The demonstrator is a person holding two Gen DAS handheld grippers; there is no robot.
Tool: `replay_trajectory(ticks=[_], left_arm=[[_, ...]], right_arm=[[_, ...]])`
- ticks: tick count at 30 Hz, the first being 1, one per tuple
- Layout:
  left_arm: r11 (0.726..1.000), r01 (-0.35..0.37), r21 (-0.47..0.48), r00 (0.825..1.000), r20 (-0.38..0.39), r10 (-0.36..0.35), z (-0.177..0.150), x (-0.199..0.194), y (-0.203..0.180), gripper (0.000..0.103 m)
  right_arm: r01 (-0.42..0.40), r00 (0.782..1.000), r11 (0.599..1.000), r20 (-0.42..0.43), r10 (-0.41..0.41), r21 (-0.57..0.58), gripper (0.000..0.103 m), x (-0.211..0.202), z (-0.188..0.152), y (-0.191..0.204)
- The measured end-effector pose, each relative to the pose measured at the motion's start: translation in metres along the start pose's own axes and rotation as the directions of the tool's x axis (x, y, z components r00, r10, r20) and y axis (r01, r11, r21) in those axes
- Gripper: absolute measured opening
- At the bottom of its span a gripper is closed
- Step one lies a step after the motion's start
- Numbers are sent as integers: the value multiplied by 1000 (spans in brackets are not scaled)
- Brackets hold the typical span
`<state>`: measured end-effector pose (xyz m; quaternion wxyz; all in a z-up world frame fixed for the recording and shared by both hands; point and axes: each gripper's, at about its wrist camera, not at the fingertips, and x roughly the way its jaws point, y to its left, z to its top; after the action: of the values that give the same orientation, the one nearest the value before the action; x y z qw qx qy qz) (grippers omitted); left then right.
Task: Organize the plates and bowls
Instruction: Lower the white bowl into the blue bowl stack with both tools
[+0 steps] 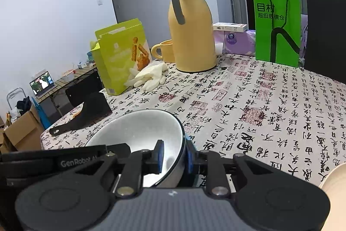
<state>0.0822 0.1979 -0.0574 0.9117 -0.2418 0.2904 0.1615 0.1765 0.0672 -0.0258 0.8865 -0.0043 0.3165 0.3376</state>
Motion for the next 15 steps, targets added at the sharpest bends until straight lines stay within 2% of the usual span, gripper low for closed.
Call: replay_trajectory(ticks=[4, 8, 15], left_arm=[[1000, 3, -4, 1000, 0, -3, 0, -1, 1, 17], [1000, 6, -3, 1000, 0, -6, 0, -2, 2, 17], [1000, 12, -3, 1000, -11, -12, 1, -4, 3, 17]], right_arm=[[-16, 1000, 1000, 20, 16, 3, 23, -10, 4, -2], [-33, 999, 999, 6, 33, 11, 22, -15, 3, -6], [-24, 999, 999, 24, 24, 25, 10, -16, 1, -9]])
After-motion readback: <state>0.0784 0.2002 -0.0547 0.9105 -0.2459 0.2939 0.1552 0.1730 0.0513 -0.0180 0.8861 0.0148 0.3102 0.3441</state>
